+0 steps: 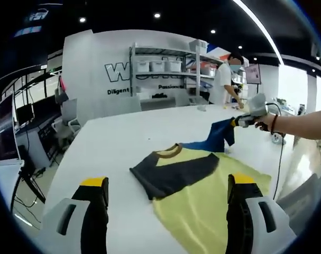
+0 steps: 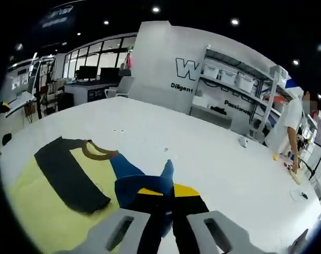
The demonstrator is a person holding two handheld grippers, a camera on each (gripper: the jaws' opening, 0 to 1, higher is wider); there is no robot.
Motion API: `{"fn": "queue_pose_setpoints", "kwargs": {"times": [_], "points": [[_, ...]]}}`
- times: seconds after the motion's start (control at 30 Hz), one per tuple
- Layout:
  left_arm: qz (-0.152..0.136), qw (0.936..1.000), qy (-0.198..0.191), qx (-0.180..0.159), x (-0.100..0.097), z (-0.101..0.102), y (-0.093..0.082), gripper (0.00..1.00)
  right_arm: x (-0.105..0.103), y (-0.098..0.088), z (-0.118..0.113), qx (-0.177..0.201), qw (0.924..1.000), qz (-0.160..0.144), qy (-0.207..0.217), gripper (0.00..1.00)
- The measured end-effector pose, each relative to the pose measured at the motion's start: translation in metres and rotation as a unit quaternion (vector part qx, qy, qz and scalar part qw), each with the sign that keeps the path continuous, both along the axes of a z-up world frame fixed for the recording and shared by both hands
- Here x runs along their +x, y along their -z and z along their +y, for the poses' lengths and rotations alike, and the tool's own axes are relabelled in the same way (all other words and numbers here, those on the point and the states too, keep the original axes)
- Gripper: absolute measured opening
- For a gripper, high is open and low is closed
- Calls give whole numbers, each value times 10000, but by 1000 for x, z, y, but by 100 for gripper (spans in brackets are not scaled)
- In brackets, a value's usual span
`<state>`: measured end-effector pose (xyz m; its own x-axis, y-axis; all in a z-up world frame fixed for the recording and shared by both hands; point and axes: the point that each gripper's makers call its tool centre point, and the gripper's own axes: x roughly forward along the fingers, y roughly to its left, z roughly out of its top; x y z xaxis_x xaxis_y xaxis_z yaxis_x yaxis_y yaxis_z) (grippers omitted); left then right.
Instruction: Fold the garment on the visible template until the final outline fits inside the template.
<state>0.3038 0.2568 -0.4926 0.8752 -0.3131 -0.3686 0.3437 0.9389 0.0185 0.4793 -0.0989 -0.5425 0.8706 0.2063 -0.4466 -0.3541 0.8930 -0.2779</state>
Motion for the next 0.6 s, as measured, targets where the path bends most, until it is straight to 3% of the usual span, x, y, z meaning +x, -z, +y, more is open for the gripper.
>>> {"fn": "queue_pose_setpoints", "kwargs": {"times": [0.1,0.2,0.47,0.6], "points": [[-30,10000,2,84,-2,4,0,96,-1,3,23,-394,9983,-28,-439,0],[2,10000,-46,69,-4,9,2,96,-3,11,48,-940,9909,-67,-963,0],[116,9997,-76,208,-6,13,9,94,-9,37,81,-1186,9827,127,-1418,0],[84,9997,-103,180,-6,15,6,94,-14,53,94,-930,9850,373,-1407,0]]}}
